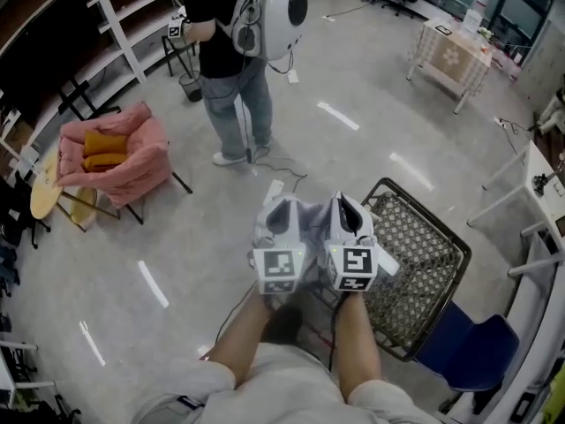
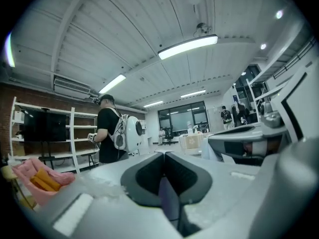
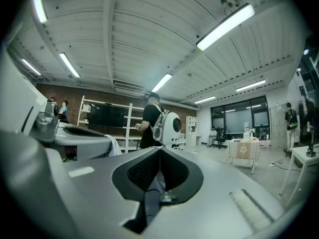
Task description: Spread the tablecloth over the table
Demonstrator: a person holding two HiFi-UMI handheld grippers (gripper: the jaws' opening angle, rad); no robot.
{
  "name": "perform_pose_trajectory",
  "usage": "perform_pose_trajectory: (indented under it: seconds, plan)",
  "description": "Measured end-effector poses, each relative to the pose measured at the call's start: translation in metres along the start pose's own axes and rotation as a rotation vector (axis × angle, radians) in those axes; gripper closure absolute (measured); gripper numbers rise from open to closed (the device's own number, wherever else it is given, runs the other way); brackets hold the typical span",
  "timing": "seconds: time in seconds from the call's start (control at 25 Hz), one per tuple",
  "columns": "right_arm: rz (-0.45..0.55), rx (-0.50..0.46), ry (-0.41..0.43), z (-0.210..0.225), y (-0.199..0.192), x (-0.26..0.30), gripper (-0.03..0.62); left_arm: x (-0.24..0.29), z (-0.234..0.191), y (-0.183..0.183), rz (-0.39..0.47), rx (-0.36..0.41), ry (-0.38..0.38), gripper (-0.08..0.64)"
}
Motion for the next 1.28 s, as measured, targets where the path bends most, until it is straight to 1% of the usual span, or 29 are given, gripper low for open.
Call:
perform_pose_trajectory:
  seconds: [0.12, 0.2, 0.4, 0.48, 0.6, 0.72, 0.88, 1.0, 1.16, 1.28]
  plan:
    - [-0.002, 0.021, -0.051, 0.037, 0.001, 0.024, 0.586, 0.048, 0.011, 0.004, 0.0, -0.032, -0.066, 0.537]
    - [-0.002, 0.027, -0.087, 0.061, 0.001, 0.042, 0.586, 0.081, 0.02, 0.009, 0.003, -0.037, -0.109, 0.538]
    - [-0.001, -0.035, -0.16, 0.114, 0.006, 0.076, 0.586, 0.149, 0.048, 0.021, 0.028, -0.033, -0.207, 0.537]
    - [-0.007, -0.047, -0.182, 0.133, 0.005, 0.084, 0.586, 0.17, 0.059, 0.025, 0.029, -0.03, -0.236, 0.537]
    - [-0.017, -0.038, -0.207, 0.16, 0.001, 0.093, 0.585, 0.196, 0.075, 0.028, 0.023, -0.02, -0.279, 0.537]
    - [-0.018, -0.043, -0.233, 0.188, -0.002, 0.096, 0.586, 0.218, 0.093, 0.033, 0.034, 0.003, -0.319, 0.537]
    - [-0.027, -0.037, -0.244, 0.218, -0.007, 0.099, 0.586, 0.24, 0.112, 0.04, 0.013, 0.009, -0.356, 0.538]
    - [-0.035, -0.028, -0.251, 0.245, -0.013, 0.101, 0.586, 0.256, 0.131, 0.042, 0.018, 0.028, -0.374, 0.537]
    - [-0.044, -0.004, -0.241, 0.276, -0.027, 0.104, 0.585, 0.278, 0.155, 0.039, 0.003, 0.046, -0.375, 0.537]
    - [-0.048, 0.041, -0.231, 0.297, -0.038, 0.106, 0.586, 0.292, 0.169, 0.036, -0.023, 0.051, -0.369, 0.537]
Point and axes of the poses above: the fingertips, and each gripper's own axes: x forward along the fingers, z to its right, y out of its top, the point moved 1 cm from there along -x, backward along the fingers, and after that the axes turned 1 degree about y, right-handed, at the moved point
